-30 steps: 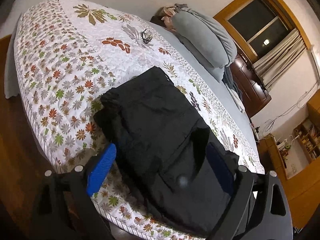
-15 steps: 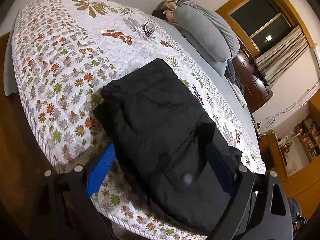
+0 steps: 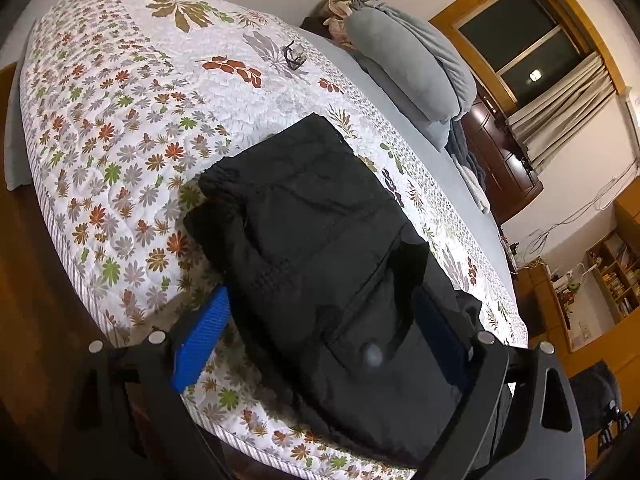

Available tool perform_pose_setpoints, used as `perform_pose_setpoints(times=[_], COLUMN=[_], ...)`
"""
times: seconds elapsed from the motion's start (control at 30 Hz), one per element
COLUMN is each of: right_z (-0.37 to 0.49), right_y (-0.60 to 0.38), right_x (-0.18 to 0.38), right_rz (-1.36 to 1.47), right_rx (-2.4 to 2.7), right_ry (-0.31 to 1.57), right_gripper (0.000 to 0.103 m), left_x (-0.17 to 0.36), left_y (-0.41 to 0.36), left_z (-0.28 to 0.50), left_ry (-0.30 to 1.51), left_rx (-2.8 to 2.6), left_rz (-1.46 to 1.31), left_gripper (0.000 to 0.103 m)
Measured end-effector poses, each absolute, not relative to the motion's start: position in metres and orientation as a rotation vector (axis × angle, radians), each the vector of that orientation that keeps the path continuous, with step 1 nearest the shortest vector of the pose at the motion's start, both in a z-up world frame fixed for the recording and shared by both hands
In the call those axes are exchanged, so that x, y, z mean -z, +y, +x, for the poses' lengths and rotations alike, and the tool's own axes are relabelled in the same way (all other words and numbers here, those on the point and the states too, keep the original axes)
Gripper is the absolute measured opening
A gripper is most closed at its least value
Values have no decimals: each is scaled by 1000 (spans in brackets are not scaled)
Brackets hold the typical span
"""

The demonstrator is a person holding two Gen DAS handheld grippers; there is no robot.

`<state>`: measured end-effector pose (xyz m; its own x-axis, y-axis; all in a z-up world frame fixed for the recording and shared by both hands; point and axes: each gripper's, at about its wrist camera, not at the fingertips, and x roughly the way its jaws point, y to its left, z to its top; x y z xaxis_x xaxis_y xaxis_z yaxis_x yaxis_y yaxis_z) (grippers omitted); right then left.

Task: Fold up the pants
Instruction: 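Lift the pleated leg end with the right gripper above the folded pants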

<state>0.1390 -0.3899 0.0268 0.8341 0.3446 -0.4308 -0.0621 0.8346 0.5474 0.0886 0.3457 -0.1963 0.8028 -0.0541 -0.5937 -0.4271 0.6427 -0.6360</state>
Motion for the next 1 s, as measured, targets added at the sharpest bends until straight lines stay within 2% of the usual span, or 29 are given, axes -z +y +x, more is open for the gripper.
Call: perform_pose_setpoints(times=[0.43,0.77,1.0], right_z=[153,154,141], right_y=[-252,-140,-100], right_x=[-26,30,69], right_rz=[220,-96,-271], right_rx=[-293,-340,-356], right_ry=[602,700,729], right_gripper=[17,17,17], left_x=[197,197,196], left_y=[348,346,345], left_z=[81,77,74], left_ry=[607,604,604], left_rx=[-213,-208,-208], left_rz=[-880,-895,-896], left_gripper=[91,91,91])
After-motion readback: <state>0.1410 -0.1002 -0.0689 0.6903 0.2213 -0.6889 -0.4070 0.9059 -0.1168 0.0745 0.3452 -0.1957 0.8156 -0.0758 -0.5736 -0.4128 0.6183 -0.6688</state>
